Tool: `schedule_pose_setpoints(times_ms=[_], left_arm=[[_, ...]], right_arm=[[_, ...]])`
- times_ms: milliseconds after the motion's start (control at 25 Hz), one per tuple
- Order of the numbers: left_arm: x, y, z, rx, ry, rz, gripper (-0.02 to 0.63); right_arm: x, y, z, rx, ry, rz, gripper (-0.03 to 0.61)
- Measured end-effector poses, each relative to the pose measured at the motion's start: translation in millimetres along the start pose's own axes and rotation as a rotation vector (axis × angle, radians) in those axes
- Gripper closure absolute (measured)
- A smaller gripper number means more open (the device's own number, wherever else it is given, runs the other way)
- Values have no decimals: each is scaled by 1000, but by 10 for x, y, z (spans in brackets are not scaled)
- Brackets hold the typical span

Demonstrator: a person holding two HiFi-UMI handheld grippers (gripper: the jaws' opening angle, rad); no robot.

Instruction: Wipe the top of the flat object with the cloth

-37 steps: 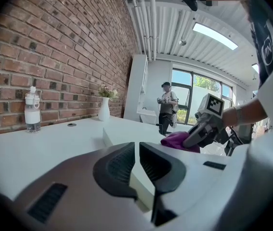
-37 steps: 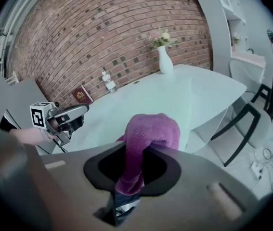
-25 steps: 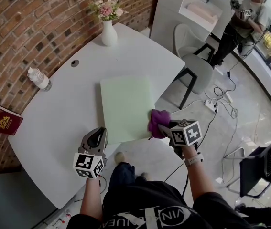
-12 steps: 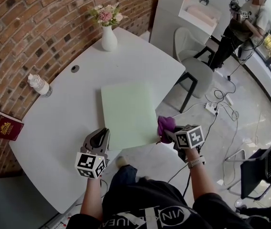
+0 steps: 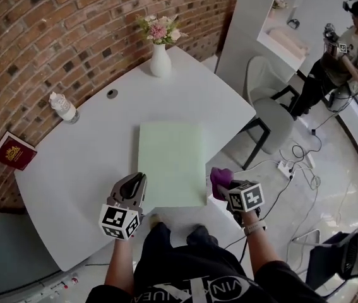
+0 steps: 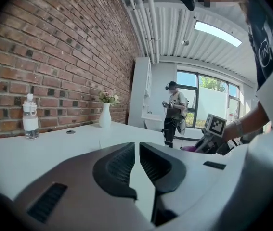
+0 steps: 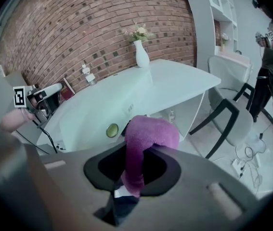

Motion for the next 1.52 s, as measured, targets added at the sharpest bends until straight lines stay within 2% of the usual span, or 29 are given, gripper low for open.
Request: schedule_pose_setpoints(times_ms=[200, 320, 440, 600, 720, 920, 1040, 1160, 1280, 1520], left_arm=[[-7, -360, 107, 37, -43, -136, 583], [-24, -561, 230, 78, -57, -213, 583], [-51, -768, 423, 112, -33, -274, 583], [-123, -950, 645, 145, 12, -315, 583], [-122, -1031, 709, 171, 5, -340, 583], [-65, -1085, 791, 205, -2, -384, 583], [-17, -1079, 849, 225, -2, -407, 583], [-23, -1071, 899, 243, -5, -405, 584], [-52, -1095, 967, 248, 10, -390, 584], [-80, -1098, 992, 265, -7, -381, 584]], right_arm=[[91, -177, -178, 94, -66, -76, 515], [126, -300, -352, 108, -140, -129, 515], [66, -457, -633, 106, -200, -171, 515], [-113, -570, -1184, 125, -274, -185, 515], [-342, -573, -1518, 165, -270, -171, 516], [-705, -588, -1759, 98, -222, -158, 516], [-833, -565, -1803, 92, -201, -160, 516], [-826, -480, -1760, 82, -181, -224, 516], [-740, -327, -1542, 113, -141, -289, 515], [-536, -84, -1017, 231, -81, -345, 516]])
Point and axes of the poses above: the fingertips, and each gripper's own axes: x backward along the fingers, y to its left, z out of its underside, the point moved 4 cm from there along x, backward along the fingers, and after that the axes turned 9 degrees about z, right-handed, at the moved point
